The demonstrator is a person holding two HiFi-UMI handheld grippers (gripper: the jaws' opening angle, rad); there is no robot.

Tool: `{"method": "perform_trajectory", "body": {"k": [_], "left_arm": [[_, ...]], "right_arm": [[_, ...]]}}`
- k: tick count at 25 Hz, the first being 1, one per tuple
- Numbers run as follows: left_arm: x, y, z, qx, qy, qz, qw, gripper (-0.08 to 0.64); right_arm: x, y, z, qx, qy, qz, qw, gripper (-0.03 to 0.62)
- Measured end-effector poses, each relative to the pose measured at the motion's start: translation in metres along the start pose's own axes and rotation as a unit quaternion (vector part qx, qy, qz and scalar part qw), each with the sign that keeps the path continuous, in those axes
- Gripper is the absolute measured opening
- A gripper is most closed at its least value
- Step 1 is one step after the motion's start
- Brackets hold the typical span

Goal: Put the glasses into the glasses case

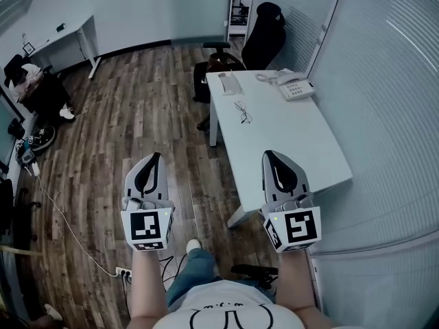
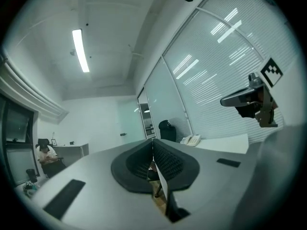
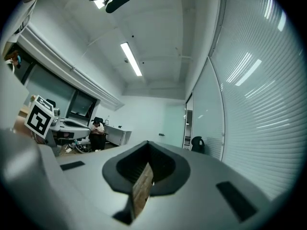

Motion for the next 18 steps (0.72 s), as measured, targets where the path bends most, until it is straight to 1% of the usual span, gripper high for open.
{"method": "perform_trajectory", "body": {"k": [4,8,11,14,16,18], "left_arm": [[0.015,0.051,-0.053,0.011,0.001,0.002,0.9999,0.017],[0.030,0.093,-0.094,0.025,0.000,0.000,0.9997,0.017],[0.041,0.115,-0.111,0.033,-0.006,-0.004,0.9994,0.017],[0.053,0.135,-0.121,0.042,-0.007,-0.009,0.9991,0.017],[0.060,0.151,-0.126,0.048,-0.010,-0.013,0.9987,0.017],[0.065,0.166,-0.132,0.054,-0.011,-0.016,0.9984,0.017]], "right_arm": [[0.003,0.074,-0.020,0.006,0.007,-0.003,1.000,0.011],[0.007,0.129,-0.040,0.013,0.030,-0.003,0.999,0.011],[0.017,0.159,-0.051,0.010,0.034,-0.014,0.999,0.011],[0.028,0.182,-0.050,0.016,0.036,-0.025,0.999,0.011],[0.032,0.197,-0.043,0.023,0.047,-0.027,0.998,0.011],[0.037,0.214,-0.036,0.031,0.067,-0.027,0.997,0.011]]}}
Point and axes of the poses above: the fingertips, and each gripper's own axes: y forward along the fingers, z to its right, x out of its underside, the point moved 5 cm from there along -y, backward along the fingers, and after that the axes turned 2 degrees about x, right-handed, at the moved point
